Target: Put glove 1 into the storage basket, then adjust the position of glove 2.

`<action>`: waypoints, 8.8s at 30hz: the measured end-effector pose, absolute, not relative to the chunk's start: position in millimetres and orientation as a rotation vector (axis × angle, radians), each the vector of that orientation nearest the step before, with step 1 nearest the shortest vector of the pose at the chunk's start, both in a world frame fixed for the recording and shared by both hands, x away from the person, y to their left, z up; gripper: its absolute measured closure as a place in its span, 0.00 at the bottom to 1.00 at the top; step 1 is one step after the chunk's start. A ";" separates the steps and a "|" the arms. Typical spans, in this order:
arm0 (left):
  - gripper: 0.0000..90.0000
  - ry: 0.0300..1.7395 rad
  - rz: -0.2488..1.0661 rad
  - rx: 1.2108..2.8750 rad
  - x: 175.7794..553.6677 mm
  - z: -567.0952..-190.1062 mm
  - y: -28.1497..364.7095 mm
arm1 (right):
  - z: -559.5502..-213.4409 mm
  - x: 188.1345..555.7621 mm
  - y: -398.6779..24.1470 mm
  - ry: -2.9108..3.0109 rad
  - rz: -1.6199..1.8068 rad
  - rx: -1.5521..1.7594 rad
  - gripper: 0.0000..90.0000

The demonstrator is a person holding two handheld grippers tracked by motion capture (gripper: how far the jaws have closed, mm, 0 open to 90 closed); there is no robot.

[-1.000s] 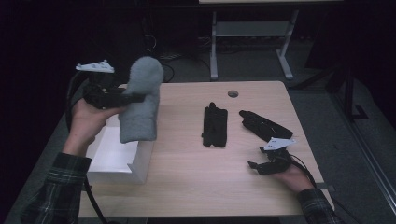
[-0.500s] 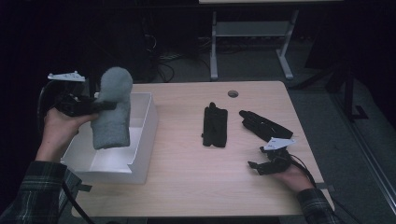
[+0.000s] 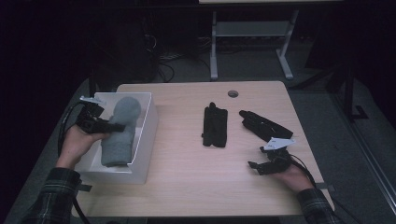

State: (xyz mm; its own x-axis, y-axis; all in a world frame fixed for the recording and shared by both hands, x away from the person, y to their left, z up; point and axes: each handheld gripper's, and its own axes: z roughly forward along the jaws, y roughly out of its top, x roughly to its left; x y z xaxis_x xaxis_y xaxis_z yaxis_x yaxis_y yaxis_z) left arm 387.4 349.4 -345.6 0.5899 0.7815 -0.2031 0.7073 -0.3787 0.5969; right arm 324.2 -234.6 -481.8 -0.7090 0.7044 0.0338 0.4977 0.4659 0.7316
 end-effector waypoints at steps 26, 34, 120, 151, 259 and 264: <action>0.29 1.466 0.153 2.140 416.4 -413.2 358.1 | -481.7 324.2 -234.5 2.444 1.083 1.029 0.21; 0.17 1.452 0.255 2.128 418.7 -388.9 355.2 | -481.7 324.1 -234.4 2.444 1.083 1.030 0.21; 0.14 0.722 0.302 2.270 307.7 -475.3 150.1 | -449.1 359.6 -248.5 2.394 1.077 1.028 1.00; 0.14 0.712 0.301 2.247 306.2 -477.2 152.3 | -465.0 383.0 -280.5 2.418 0.903 1.162 1.00; 0.17 0.754 0.290 2.264 313.5 -473.0 144.8 | -481.8 357.8 -283.9 2.248 1.008 1.259 0.31; 0.33 0.750 0.302 2.237 324.6 -459.2 138.8 | -482.3 359.2 -285.6 2.245 1.002 1.281 0.25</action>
